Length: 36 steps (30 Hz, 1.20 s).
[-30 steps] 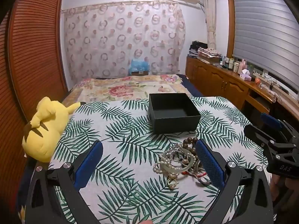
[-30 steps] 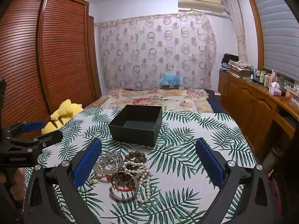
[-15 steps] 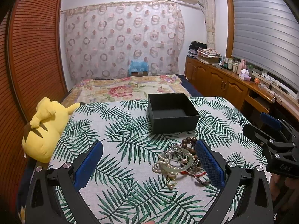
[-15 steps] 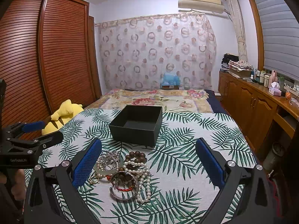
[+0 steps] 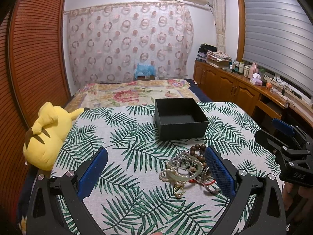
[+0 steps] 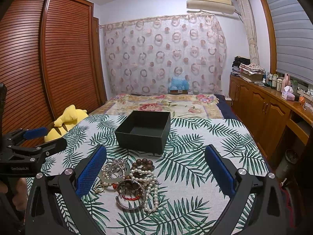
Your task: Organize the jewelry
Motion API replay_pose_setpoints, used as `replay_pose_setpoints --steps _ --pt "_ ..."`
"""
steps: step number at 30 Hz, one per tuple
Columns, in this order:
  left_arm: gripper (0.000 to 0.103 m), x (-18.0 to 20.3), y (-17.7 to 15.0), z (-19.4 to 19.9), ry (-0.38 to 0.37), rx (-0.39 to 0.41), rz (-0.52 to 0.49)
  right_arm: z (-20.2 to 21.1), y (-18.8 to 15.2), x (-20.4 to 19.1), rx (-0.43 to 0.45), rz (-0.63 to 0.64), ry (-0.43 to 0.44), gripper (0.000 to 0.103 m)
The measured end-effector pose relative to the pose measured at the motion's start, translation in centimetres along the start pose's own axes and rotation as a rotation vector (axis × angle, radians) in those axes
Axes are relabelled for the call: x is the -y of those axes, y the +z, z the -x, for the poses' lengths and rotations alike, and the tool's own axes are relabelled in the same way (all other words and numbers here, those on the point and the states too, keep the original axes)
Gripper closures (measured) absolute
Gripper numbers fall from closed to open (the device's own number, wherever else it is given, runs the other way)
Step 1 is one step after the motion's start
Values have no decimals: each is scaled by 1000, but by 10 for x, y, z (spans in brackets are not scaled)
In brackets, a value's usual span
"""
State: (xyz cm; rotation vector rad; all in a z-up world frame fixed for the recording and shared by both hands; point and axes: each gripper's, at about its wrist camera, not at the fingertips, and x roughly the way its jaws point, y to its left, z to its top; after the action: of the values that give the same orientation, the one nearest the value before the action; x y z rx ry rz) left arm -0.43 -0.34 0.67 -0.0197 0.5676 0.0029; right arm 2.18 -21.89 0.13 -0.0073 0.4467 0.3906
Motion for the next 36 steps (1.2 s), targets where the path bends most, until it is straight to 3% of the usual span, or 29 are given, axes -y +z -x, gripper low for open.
replay_pose_setpoints --steps 36 --pt "7 0 -3 1 0 -5 2 1 0 0 2 -1 2 3"
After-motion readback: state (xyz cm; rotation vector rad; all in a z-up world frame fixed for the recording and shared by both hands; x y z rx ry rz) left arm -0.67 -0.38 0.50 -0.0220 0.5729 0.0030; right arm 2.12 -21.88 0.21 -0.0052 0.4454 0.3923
